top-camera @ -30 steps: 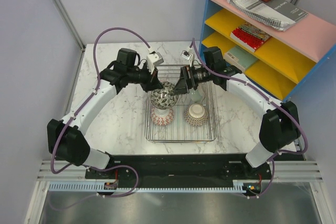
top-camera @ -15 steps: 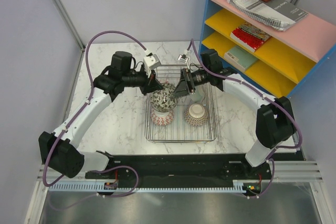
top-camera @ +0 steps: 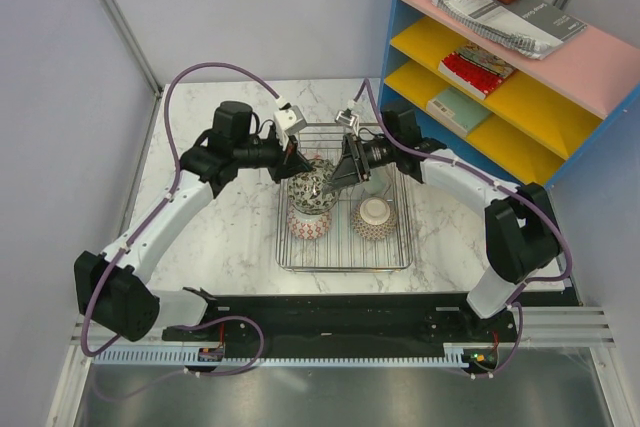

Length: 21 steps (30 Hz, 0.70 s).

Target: Load the bowls into the dish rack

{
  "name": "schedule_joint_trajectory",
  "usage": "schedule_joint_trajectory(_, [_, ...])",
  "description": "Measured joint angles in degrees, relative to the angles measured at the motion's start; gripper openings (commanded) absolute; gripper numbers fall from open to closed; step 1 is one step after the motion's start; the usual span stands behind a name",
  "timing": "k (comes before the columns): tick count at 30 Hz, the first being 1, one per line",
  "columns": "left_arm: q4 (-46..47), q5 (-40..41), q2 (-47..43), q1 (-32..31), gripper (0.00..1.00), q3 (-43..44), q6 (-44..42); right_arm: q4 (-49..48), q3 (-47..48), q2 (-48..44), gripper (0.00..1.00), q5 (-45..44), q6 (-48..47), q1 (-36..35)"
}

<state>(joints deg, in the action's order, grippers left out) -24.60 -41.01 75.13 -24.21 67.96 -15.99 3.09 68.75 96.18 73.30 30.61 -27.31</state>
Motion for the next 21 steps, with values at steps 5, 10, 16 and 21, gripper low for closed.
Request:
schedule_joint_trajectory(5, [1.05, 0.02, -0.42, -0.24, 0.02, -0.46, 0.09, -4.79, -0.07, -0.02, 0.95, 0.33, 3.93, -0.70])
schedule_joint_trajectory(10, [1.90, 0.13, -0.74, -0.44, 0.02, -0.55, 0.13, -13.64, -3.04, -0.31, 0.83, 0.31, 10.86, -0.59])
schedule_joint_trajectory(16, [2.10, 0.33, -1.27, -0.63, 0.02, -0.79, 0.35, -19.78, -5.60, -0.37, 0.60, -0.07, 16.74, -0.46])
schedule_joint_trajectory(21, [2.47, 0.44, -1.36, -0.63, 0.02, -0.85, 0.44, -20.96, -5.90, -0.50, 0.18, -0.26, 18.08, -0.35])
